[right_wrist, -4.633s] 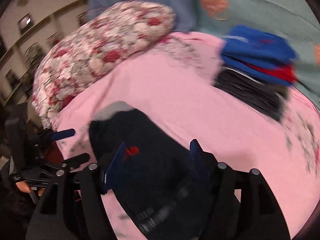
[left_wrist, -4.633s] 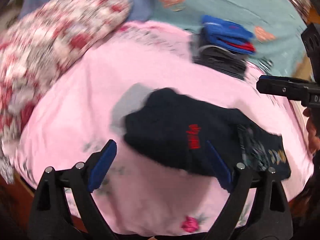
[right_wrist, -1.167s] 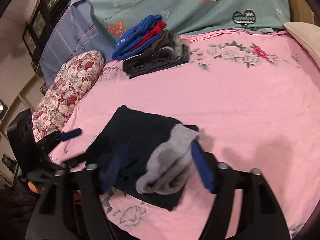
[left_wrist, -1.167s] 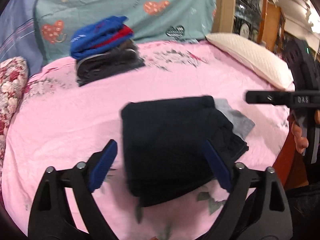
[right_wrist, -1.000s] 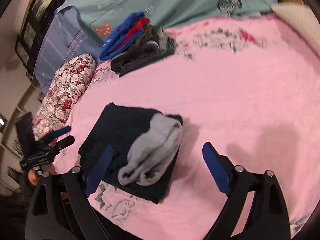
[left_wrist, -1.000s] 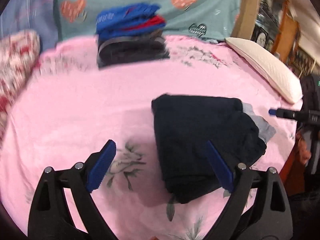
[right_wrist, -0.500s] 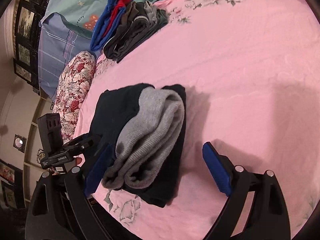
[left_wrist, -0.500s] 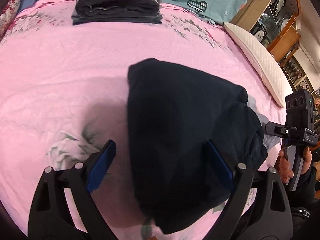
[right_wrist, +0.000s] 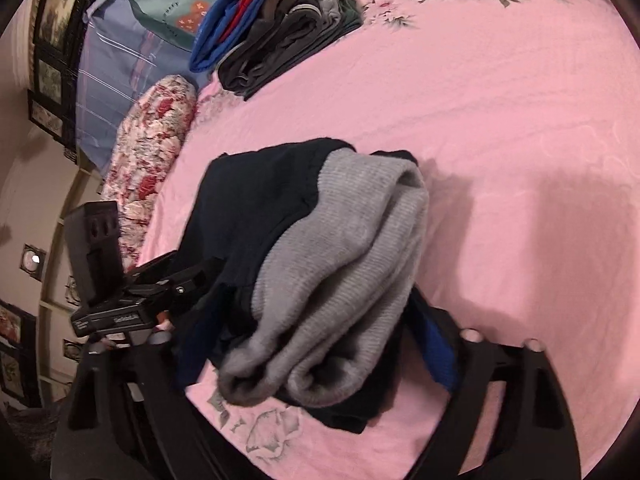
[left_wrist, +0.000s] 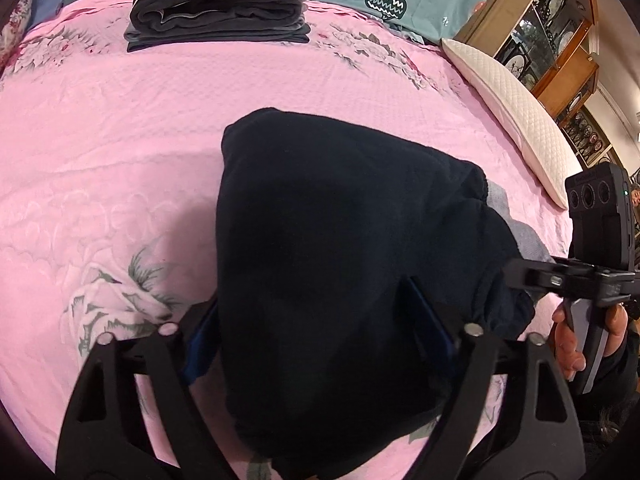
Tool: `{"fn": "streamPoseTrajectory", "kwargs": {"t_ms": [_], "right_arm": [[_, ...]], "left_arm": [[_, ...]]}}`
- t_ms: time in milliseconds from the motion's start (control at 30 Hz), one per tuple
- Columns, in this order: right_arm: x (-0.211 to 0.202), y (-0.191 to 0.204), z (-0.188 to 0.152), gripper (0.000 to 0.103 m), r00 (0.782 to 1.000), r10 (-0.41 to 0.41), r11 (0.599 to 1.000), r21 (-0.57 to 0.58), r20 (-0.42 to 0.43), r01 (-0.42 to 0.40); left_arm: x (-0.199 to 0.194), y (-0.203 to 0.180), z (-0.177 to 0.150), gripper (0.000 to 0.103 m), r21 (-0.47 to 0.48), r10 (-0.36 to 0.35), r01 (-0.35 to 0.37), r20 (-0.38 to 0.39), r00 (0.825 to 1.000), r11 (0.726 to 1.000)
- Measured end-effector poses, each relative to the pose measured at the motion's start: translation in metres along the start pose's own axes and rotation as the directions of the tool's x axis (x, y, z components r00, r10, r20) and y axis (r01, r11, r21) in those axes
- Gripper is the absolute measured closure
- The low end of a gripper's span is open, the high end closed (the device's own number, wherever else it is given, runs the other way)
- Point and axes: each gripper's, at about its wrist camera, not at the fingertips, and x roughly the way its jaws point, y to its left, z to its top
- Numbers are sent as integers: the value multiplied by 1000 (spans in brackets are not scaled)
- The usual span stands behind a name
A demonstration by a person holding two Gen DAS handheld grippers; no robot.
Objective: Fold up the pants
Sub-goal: 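Grasp the folded bundle with both grippers and lift it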
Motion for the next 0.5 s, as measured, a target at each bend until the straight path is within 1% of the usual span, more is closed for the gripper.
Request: {"fn": "streamPoseTrajectory", "kwargs": {"t_ms": [67, 100, 167, 267, 333, 433, 467, 500], "right_arm": [[-1, -6, 1, 47, 999, 32, 999, 33, -6, -32], [-2, -7, 0, 50, 999, 35, 999, 31, -5, -35], [-4, -6, -4, 55, 999, 41, 999, 15, 4, -41], [-9, 1, -9, 61, 998, 39, 999, -23, 44, -38], [-12, 5, -9, 62, 997, 41, 999, -38, 63, -38], [-16, 16, -9, 63, 996, 23, 996, -84, 86, -16], [-16, 18, -9, 64, 997, 8, 995, -101, 83, 1], [-14, 19, -8, 64, 997, -15, 994, -106, 73, 23]], "left_arm": [[-3, 3, 1, 34, -10, -12, 12, 9, 1000, 1000], [-5, 4, 1, 37, -16, -21, 21, 16, 1000, 1000], [-10, 6, 1, 48, -25, -36, 37, 28, 999, 999], [-16, 6, 1, 60, -33, -54, 56, 48, 997, 998], [-20, 6, 0, 64, -38, -67, 69, 53, 996, 997], [-22, 4, 1, 65, -34, -61, 62, 52, 997, 997], [-22, 5, 0, 64, -31, -57, 58, 46, 997, 998], [-19, 5, 1, 60, -29, -46, 47, 33, 998, 998]]}}
